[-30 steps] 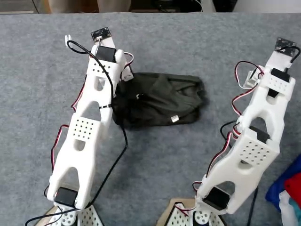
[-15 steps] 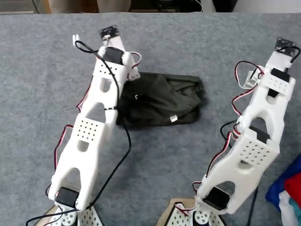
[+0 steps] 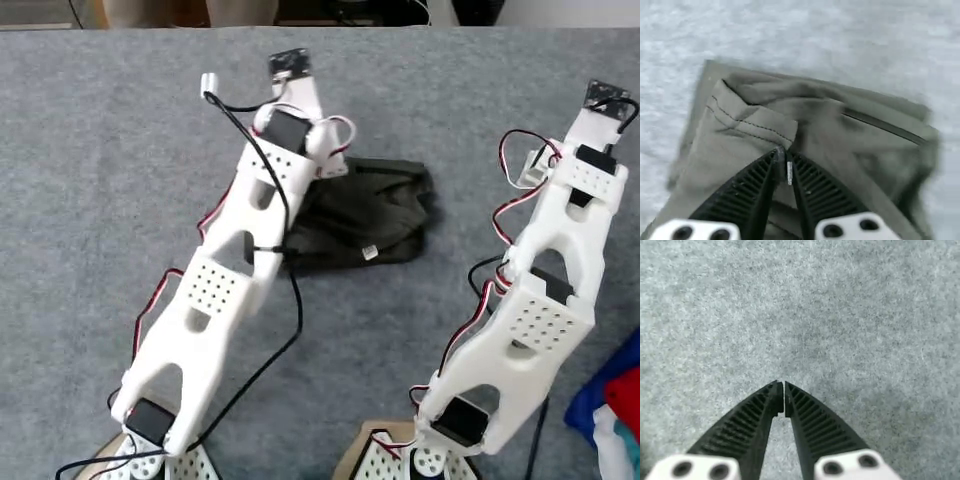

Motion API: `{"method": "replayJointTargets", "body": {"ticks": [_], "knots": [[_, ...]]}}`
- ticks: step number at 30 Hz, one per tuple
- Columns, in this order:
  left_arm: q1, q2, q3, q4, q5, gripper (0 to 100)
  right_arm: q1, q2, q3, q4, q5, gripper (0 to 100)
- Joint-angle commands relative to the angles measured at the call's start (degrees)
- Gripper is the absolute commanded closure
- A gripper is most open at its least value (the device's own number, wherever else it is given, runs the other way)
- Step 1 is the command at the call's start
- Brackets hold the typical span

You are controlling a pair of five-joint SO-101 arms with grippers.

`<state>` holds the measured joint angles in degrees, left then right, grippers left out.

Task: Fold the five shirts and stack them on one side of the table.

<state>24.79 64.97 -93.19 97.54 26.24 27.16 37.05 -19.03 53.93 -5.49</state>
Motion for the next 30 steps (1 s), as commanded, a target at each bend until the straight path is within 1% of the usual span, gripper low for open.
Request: {"method": "replayJointTargets", "body": {"ticks": [1,11,21,22,24,26,27,28,30], "knots": [[4.66,-6.81,-2.73,0.35,0.26,98,0.4,-0.4,-3.03,-1.23,-0.53,97.0],[17.85,-7.78,-2.2,0.35,0.26,98,0.48,-0.48,-3.03,-1.23,-0.53,97.0],[20.4,-7.69,-2.55,0.35,0.35,97,0.92,-0.4,-2.95,-2.02,-0.53,97.0],[20.4,-7.69,-2.55,0.35,0.35,94,0.92,-0.4,-2.95,-2.02,-0.53,97.0],[19.78,-8.13,-2.55,1.14,0.7,84,0.92,-0.4,-2.95,-2.02,-0.53,97.0],[17.41,-8.66,-2.64,2.37,2.55,74,0.92,-0.4,-2.95,-2.02,-0.53,97.0],[15.21,-10.07,-2.73,2.46,3.43,71,0.84,-0.4,-2.95,-2.02,-0.53,97.0],[12.04,-12.18,-2.73,2.46,4.04,70,0.75,-0.4,-2.95,-2.02,-0.53,97.0],[5.01,-16.48,-2.55,1.93,4.31,72,0.57,-0.4,-2.95,-1.93,-0.53,97.0]]}}
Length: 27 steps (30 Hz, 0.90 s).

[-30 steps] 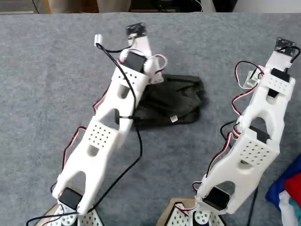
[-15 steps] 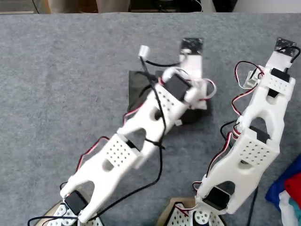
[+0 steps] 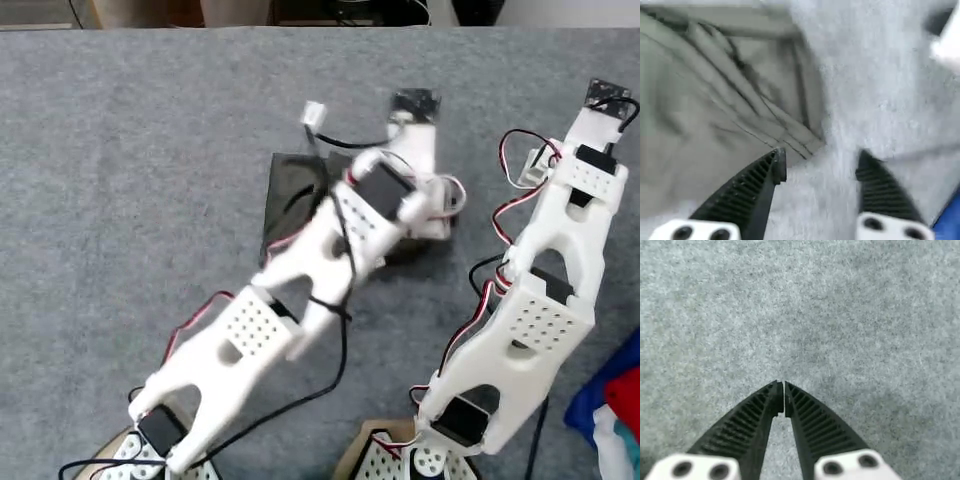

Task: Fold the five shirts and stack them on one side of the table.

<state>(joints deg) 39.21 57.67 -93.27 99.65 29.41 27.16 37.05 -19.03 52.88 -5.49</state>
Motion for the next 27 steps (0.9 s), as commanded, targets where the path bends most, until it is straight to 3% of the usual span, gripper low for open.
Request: {"method": "replayJointTargets", "body": {"ticks": [1,5,9,17,27], "knots": [[-13.19,-10.42,-2.2,-0.53,1.14,73,0.48,-0.4,-2.95,-0.88,-0.53,97.0],[-24.26,-9.54,-2.2,-0.97,1.14,86,-1.63,-0.57,-2.51,-0.44,0.0,97.0],[-25.93,-2.68,0.09,-1.67,0.7,96,-6.37,-1.1,-3.91,3.43,1.14,97.0],[-27.6,16.13,-2.11,-13.71,1.05,97,-19.3,-7.25,-16.48,26.9,10.64,97.0],[-30.77,19.65,-2.64,-15.12,0.97,97,-38.55,-2.24,-25.45,30.86,13.8,97.1]]}}
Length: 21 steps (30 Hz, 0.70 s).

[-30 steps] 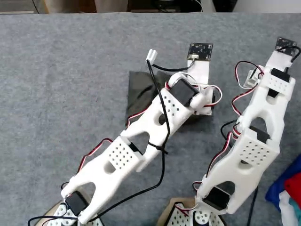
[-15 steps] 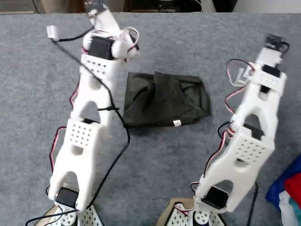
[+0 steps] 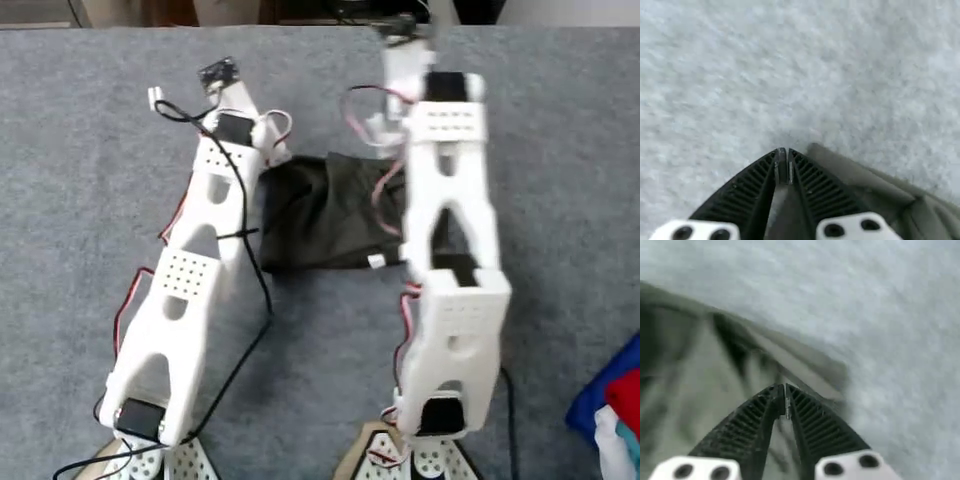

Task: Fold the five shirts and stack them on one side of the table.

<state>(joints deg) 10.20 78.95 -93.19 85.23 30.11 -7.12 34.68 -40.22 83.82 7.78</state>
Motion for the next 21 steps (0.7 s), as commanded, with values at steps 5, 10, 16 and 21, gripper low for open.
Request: {"method": "replayJointTargets", "body": {"ticks": [5,10,16,21], "knots": [[-2.55,-1.63,-2.73,-0.7,0.26,97,-9.54,6.46,-7.52,2.02,0.44,97.2],[-2.73,-1.63,-2.73,-0.79,0.35,97,-7.6,11.91,-9.54,9.49,0.44,97.2],[-1.67,-1.63,-2.73,-0.53,0.35,97,-4.09,15.6,-12.09,17.85,0.53,97.2],[-0.35,-1.54,-2.73,-0.35,0.18,97,0.31,14.02,-9.45,18.46,0.35,97.2]]}}
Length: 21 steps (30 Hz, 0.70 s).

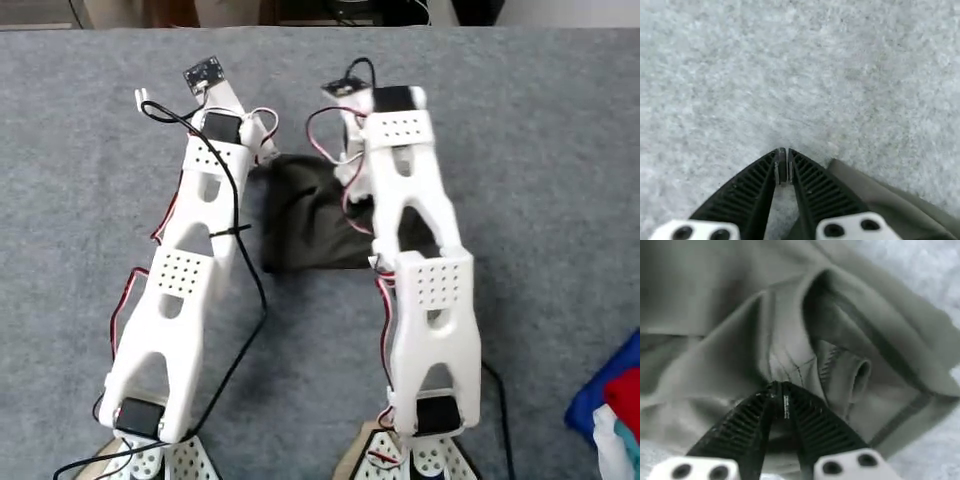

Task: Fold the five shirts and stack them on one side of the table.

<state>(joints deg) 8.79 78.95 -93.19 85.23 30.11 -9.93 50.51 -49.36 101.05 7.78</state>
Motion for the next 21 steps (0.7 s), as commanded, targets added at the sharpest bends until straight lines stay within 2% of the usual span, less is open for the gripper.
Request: {"method": "replayJointTargets", "body": {"ticks": [1,9,15,21], "knots": [[1.05,-1.54,-2.73,-0.35,0.18,97,4.0,-2.33,1.1,1.23,0.44,97.2],[1.05,-1.54,-2.73,-0.35,0.18,97,8.84,-9.89,16.75,1.05,0.53,97.2],[1.14,-1.54,-2.55,-0.18,0.18,97,13.32,-16.4,21.58,1.05,0.53,97.2],[1.23,-1.71,-2.81,-0.18,0.18,97,13.67,-19.56,26.68,0.97,0.62,97.2]]}}
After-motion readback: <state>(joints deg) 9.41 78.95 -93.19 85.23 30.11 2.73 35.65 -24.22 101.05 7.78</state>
